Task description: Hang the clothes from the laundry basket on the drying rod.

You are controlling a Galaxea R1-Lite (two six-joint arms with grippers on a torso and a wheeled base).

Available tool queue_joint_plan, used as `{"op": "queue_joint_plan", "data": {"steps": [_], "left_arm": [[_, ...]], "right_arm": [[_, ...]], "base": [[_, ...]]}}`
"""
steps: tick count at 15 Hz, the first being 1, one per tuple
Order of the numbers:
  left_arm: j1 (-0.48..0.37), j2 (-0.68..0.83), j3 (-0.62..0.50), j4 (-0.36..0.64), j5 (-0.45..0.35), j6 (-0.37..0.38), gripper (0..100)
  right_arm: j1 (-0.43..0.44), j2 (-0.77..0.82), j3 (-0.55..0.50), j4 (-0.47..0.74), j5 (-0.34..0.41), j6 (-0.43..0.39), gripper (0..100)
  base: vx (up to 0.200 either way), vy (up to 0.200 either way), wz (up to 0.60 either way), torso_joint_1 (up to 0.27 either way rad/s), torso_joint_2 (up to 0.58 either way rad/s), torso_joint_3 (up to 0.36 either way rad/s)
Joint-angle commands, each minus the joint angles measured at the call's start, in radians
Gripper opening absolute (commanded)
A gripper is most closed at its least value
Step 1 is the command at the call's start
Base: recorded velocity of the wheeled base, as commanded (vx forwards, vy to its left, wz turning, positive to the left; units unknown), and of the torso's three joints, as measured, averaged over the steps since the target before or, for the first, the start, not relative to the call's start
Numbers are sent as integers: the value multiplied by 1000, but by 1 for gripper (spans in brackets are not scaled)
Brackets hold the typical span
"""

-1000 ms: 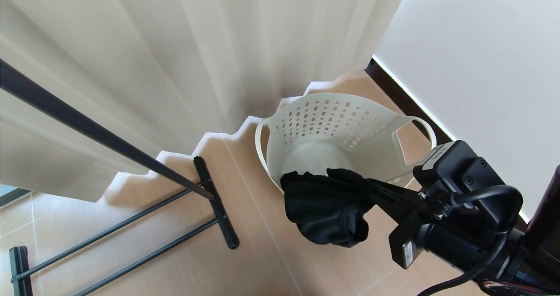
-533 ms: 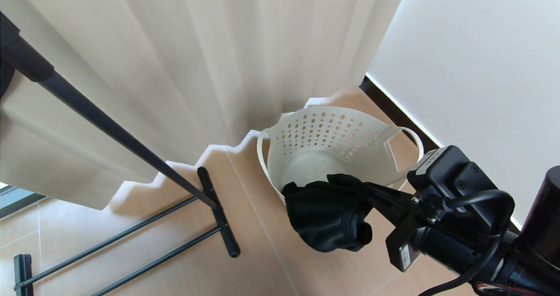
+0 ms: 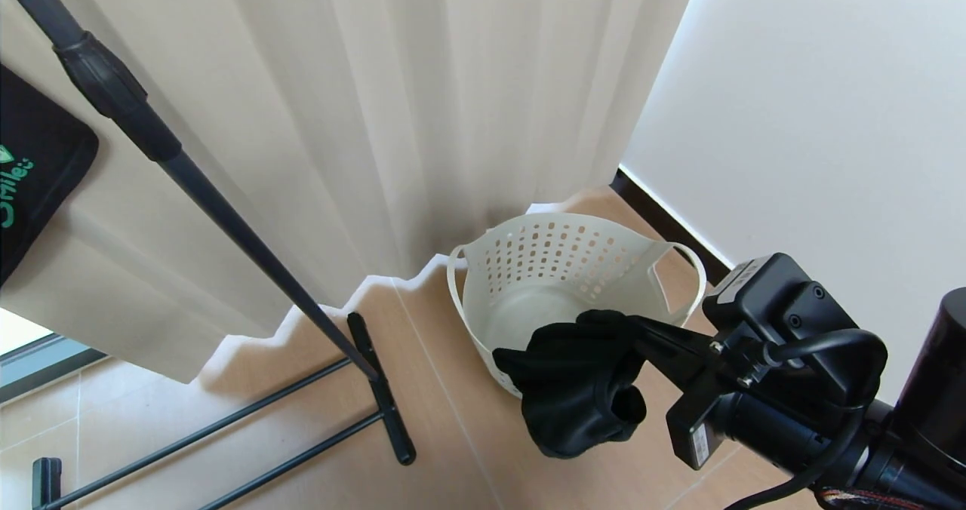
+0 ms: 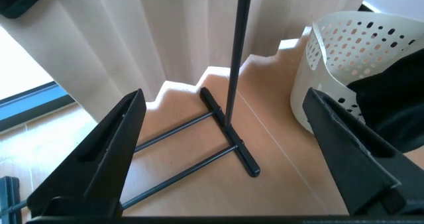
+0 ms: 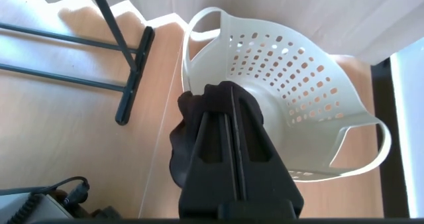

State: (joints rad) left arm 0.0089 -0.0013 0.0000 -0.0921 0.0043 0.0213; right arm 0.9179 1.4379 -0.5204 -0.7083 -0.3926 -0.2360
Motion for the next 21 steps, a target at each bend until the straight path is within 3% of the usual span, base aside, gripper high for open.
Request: {"op": "queue_joint_plan", "data": {"steps": [1, 21], "left_arm": [[0, 1, 0, -1, 0, 0, 100], [0, 1, 0, 0, 0, 0, 100]], "right_arm": [[-1, 3, 0, 0, 0, 0, 0], [-63, 27, 2, 0, 4, 3, 0]], "base": [[0, 0, 0, -2, 2, 198], [0, 0, 0, 1, -16, 185]]}}
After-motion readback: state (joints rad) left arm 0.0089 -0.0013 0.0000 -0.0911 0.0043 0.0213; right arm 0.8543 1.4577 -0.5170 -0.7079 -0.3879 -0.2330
